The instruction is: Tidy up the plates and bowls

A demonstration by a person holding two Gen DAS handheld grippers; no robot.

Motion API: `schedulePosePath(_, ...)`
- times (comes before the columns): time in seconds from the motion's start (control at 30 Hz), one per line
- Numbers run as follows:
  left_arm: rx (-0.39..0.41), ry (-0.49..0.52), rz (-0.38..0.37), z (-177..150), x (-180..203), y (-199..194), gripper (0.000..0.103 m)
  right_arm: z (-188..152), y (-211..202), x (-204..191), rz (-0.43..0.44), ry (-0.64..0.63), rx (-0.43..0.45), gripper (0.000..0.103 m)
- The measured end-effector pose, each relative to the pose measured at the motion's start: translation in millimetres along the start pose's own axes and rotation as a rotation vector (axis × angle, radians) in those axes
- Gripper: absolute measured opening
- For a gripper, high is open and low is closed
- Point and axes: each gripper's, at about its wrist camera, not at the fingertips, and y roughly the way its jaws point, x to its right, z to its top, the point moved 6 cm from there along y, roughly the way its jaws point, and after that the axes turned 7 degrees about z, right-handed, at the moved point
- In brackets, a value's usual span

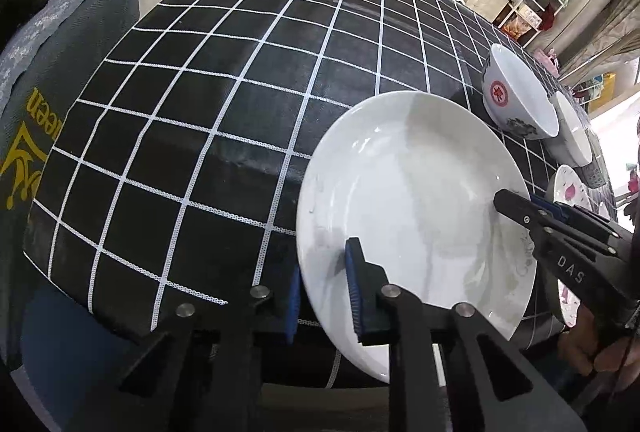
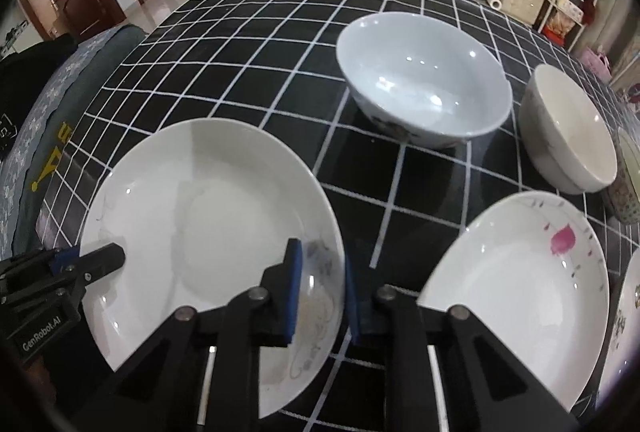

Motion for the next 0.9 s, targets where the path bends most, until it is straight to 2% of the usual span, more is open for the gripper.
schedulePosePath(0.2,0.033,0.046,0.015,4,10,-9,0.018,5,-13,6,0.005,0.038,0.036,0.024)
schedulePosePath(0.43,0.075,0.062,0.005,18,14,-15,0.018,16,-4,-3,0.004,0.016,0.044,0.024)
schedulePosePath(0.6,0.068,0.035,0.008,25,2,-7,0.018,12,3,-3,-0.003,0.021,0.032,0.024)
schedulePosePath(0.87,0.037,0.025,-0.003,13,2,5,0.019,3,4,1,0.001,0.033,0.007,0.024)
schedulePosePath(0.9,0.052,0.022,-0.003,13,2,5,0.019,3,1,2,0.008,0.038,0.015,0.024)
